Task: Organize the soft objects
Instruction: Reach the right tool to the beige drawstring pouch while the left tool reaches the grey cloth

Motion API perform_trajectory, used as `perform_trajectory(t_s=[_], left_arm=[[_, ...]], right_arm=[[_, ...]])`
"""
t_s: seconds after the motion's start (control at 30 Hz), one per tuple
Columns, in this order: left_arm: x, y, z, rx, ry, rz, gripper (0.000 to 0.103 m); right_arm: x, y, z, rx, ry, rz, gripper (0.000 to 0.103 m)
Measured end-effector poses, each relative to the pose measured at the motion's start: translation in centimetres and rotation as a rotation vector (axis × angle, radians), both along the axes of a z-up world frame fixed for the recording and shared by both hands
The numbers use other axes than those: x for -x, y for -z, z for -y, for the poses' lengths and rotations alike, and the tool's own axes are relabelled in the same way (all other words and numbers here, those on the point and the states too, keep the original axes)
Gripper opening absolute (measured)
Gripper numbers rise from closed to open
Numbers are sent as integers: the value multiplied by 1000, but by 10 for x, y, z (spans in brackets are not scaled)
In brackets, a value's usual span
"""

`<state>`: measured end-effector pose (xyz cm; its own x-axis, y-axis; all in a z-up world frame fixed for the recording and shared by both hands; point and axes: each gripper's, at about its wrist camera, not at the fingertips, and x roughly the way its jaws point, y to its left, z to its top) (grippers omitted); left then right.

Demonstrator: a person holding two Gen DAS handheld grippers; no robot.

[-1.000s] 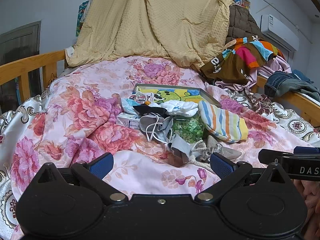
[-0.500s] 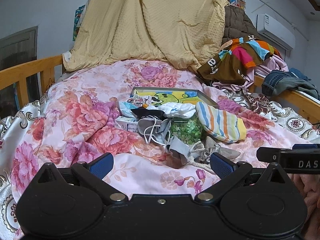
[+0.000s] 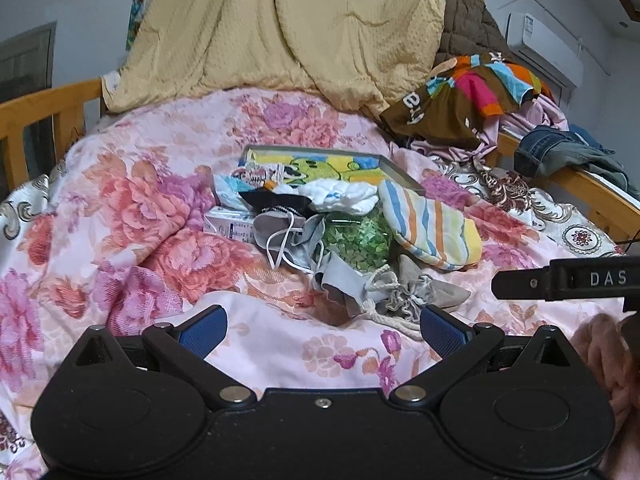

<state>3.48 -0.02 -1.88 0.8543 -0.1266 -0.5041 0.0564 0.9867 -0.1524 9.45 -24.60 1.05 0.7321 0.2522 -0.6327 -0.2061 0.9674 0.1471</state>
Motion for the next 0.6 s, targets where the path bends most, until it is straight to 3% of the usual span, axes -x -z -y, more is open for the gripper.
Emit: perform_trajectory(t_s=[0.3,0.6], left_arm=[[-47,6,-3,23,79,-42,102],[-92,23,-8,64,130,-108,102]], right_arm=[[-62,11,6,-3,-11,-90,103],[-108,39,18,-144,28,-223,103]])
